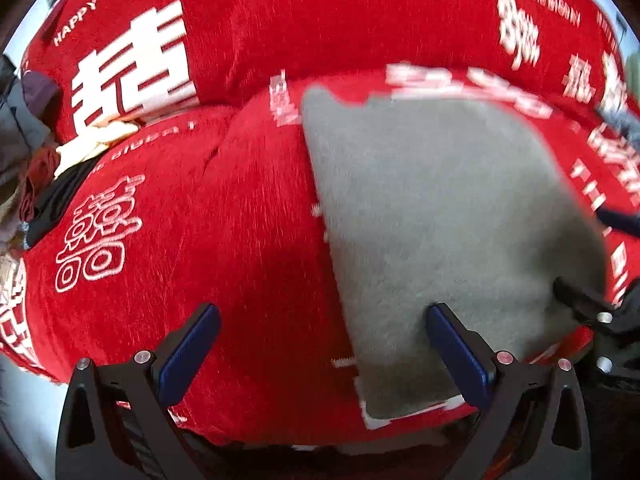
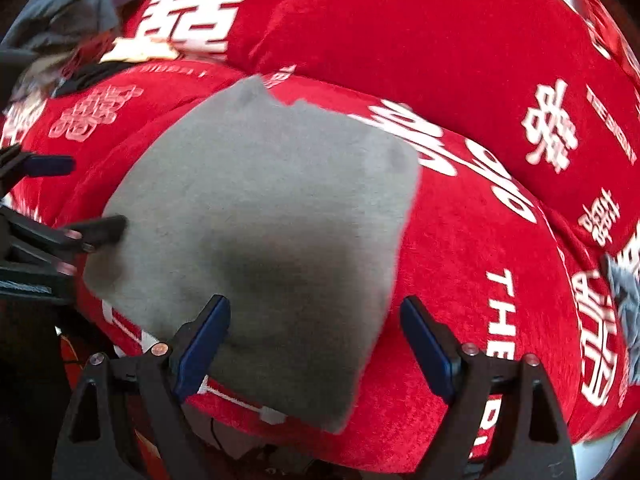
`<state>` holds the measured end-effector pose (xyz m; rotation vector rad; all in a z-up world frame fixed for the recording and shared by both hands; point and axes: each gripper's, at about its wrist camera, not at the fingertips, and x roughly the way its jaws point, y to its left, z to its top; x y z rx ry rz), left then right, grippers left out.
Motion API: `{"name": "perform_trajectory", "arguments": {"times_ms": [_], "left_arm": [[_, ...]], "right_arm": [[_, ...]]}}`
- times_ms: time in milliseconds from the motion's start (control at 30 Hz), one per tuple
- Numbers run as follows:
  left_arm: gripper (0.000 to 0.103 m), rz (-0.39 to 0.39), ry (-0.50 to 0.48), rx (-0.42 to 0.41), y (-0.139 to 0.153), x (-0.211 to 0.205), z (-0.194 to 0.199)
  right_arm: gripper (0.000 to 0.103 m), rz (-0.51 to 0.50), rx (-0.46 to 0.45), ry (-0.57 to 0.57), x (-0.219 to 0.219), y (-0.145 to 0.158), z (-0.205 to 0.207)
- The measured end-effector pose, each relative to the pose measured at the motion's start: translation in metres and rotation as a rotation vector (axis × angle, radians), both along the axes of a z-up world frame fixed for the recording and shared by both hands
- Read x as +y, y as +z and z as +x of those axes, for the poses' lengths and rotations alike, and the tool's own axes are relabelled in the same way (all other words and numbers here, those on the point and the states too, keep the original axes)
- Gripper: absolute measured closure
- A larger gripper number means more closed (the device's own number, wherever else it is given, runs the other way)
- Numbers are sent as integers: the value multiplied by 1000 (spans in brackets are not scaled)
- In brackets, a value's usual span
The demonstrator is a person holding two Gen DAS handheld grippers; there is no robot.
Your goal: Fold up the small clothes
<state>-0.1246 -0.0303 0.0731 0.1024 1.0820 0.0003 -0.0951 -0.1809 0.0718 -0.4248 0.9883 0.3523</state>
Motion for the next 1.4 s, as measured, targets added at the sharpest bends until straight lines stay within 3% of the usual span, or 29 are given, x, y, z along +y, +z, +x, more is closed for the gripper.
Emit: {"name": "perform_trajectory", "arguments": {"times_ms": [100,233,367,500,700,833,900,933,1067,1200,1300,1400], "left_arm": [[0,-41,17,12,-5,5,0],[0,-60,22,34,-11,8,-4],[0,-58,20,50,-10,8,-7],[0,-29,-7,9,8,5,-8],[0,-92,73,-14,22,16,14],[0,-3,89,15,11,16,26],[0,-25,92,15,9,18,26],[0,-32,91,20,9,18,27],[0,-15,86,23,10,16,28],[0,-53,92,31,13,17,38],[0,-65,97,35,11,15,50],[0,-46,85,49,6,9,60]], "right_arm": [[14,-47,39,8,5,-18,-2],[14,45,113,-24,-12,-26,1],[14,71,167,-54,-24,-24,1],[14,56,90,-41,-26,0,0],[14,153,-4,18,-11,32,10],[14,135,23,89,4,19,12],[12,71,78,95,10,-2,17],[12,8,60,91,12,-11,17],[10,52,57,101,8,3,17],[10,141,29,139,5,26,24],[10,126,29,190,18,22,38],[9,110,91,208,28,3,58]]}}
